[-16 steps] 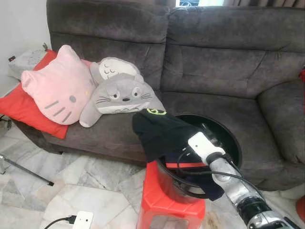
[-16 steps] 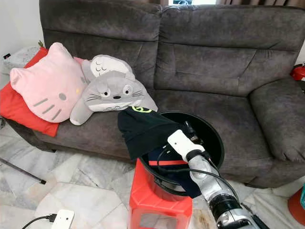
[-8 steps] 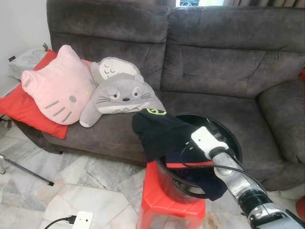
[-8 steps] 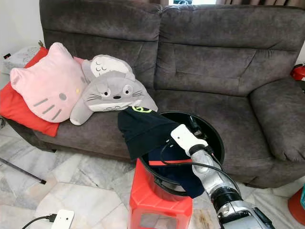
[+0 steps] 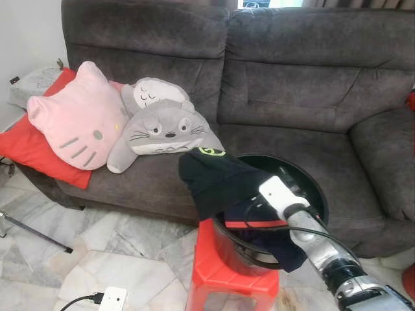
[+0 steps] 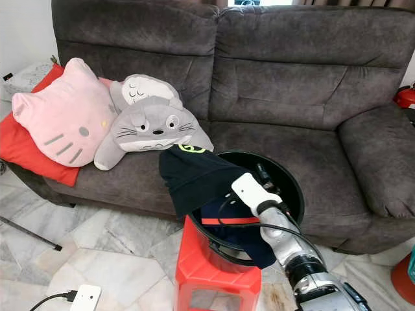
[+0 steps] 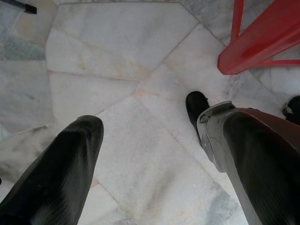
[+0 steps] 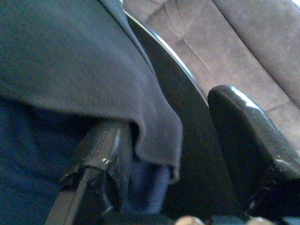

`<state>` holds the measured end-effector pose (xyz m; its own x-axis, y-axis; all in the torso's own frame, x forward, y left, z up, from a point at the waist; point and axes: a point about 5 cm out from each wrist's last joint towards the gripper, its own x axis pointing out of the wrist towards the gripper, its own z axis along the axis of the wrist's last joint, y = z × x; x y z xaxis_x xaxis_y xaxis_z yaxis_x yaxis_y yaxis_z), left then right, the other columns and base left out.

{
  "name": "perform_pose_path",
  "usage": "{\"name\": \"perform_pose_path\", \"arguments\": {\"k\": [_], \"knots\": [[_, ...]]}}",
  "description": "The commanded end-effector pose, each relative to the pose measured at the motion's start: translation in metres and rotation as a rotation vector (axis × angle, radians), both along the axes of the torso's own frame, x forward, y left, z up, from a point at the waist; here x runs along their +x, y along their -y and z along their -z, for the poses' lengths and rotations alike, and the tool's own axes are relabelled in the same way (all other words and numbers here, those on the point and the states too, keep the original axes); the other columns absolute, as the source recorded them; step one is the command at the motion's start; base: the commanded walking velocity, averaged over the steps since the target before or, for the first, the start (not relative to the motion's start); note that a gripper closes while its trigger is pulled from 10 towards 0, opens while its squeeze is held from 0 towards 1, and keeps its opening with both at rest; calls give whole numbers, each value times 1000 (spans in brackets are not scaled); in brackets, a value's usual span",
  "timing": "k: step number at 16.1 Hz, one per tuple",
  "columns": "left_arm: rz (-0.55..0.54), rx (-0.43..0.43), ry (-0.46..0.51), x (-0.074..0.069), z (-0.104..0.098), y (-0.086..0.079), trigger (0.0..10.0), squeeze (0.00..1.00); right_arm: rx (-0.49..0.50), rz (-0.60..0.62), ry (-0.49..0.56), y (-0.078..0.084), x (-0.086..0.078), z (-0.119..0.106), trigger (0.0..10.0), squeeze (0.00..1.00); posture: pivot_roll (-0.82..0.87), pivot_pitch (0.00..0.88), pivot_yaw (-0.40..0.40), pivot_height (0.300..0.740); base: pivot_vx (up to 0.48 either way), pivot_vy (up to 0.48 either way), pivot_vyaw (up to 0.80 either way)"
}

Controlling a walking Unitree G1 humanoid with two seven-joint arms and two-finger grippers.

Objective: Hang hanger

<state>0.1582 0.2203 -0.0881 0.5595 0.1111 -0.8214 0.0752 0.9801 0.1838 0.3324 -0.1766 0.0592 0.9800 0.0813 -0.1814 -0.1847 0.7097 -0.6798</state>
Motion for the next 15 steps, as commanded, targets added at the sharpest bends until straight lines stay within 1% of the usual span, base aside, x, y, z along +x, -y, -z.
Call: {"name": "perform_pose_path", "arguments": {"k": [1, 5, 6, 7, 8, 9, 12, 13, 14, 15], "knots": [[15, 18, -20, -4, 1, -2, 10000, 0, 5, -25, 10, -5, 4, -4, 10000, 0, -114, 0, 24, 740, 0, 0, 0], [13, 17, -20, -4, 2, -2, 10000, 0, -6, -32, 13, -6, 4, -5, 10000, 0, -115, 0, 22, 740, 0, 0, 0], [14, 16, -21, -4, 2, -1, 10000, 0, -9, -22, 11, -3, 4, -4, 4980, 0, -114, 0, 22, 740, 0, 0, 0], [14, 15, -21, -4, 2, -1, 10000, 0, -21, 5, 6, 1, 4, -3, 5451, 0, -113, 0, 22, 740, 0, 0, 0], [14, 15, -21, -5, 2, -1, 10000, 0, -23, 15, 4, 3, 4, -3, 8039, 0, -113, 0, 22, 740, 0, 0, 0], [13, 15, -22, -5, 2, -2, 10000, 0, -28, 24, 2, 5, 5, -3, 10000, 0, -114, 0, 23, 740, 0, 0, 0], [13, 17, -21, -5, 2, -3, 10000, 0, -27, 38, 8, 8, 5, -4, 10000, 0, -114, 0, 23, 740, 0, 0, 0], [13, 16, -20, -4, 1, -3, 10000, 0, -24, 39, 16, 8, 5, -4, 6588, 0, -112, 0, 23, 740, 0, 0, 0], [13, 16, -20, -4, 1, -3, 10000, 0, -24, 40, 18, 8, 5, -5, 6588, 0, -112, 0, 23, 740, 0, 0, 0], [14, 17, -20, -5, 1, -4, 10000, 0, -17, 31, 26, 6, 6, -6, 0, 0, -113, 0, 24, 740, 0, 0, 0]]}}
